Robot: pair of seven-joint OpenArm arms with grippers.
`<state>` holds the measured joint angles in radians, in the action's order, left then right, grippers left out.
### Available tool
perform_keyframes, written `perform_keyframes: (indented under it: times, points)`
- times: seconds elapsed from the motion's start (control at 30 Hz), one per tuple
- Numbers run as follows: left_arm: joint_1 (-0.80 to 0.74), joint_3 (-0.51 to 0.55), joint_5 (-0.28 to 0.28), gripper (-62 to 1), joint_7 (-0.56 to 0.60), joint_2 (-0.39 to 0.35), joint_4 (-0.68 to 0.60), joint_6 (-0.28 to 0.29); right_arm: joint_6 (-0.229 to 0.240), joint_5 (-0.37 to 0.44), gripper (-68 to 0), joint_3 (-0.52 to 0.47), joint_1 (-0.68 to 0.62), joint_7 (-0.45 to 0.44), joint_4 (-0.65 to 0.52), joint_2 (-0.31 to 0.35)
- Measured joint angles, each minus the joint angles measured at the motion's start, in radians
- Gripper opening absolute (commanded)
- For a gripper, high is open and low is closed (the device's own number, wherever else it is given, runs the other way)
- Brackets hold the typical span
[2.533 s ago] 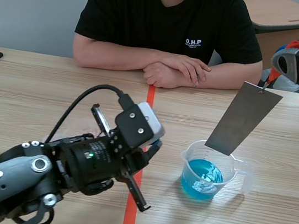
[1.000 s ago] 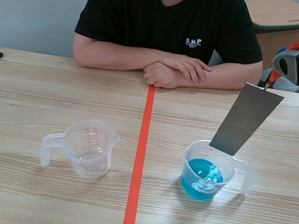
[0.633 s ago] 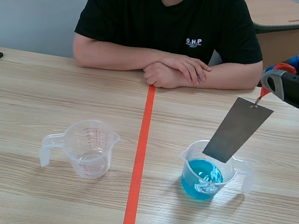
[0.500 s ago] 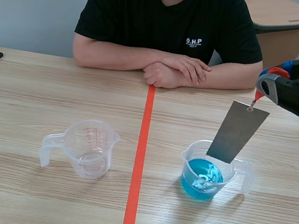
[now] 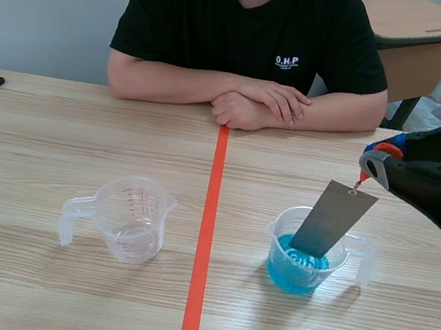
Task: Do the redox reaction experiment.
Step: 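Lower the plate into the blue solution, then hold the plate still in the solution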
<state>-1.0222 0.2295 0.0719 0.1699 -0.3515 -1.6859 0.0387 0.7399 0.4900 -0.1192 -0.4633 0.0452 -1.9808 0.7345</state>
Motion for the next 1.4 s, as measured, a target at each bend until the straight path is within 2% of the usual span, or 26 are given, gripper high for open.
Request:
perform_keyframes:
  times: [0.3, 0.6, 0.83, 1.4]
  points:
    - [0.0, 0.0, 0.0, -56.0, 0.0, 0.0, 0.012, 0.0, 0.0, -0.154, -65.8, 0.082, 0.005, -0.135, 0.108, 0.0]
    - [0.0, 0.0, 0.0, -56.0, 0.0, 0.0, 0.012, 0.0, -0.002, -0.236, -65.8, 0.124, 0.069, -0.232, 0.209, 0.0]
    - [0.0, 0.0, 0.0, -56.0, 0.0, 0.0, 0.012, 0.0, -0.002, -0.259, -65.8, 0.128, 0.072, -0.266, 0.22, 0.0]
    - [0.0, 0.0, 0.0, -56.0, 0.0, 0.0, 0.012, 0.0, -0.002, -0.259, -65.8, 0.128, 0.072, -0.266, 0.22, 0.0]
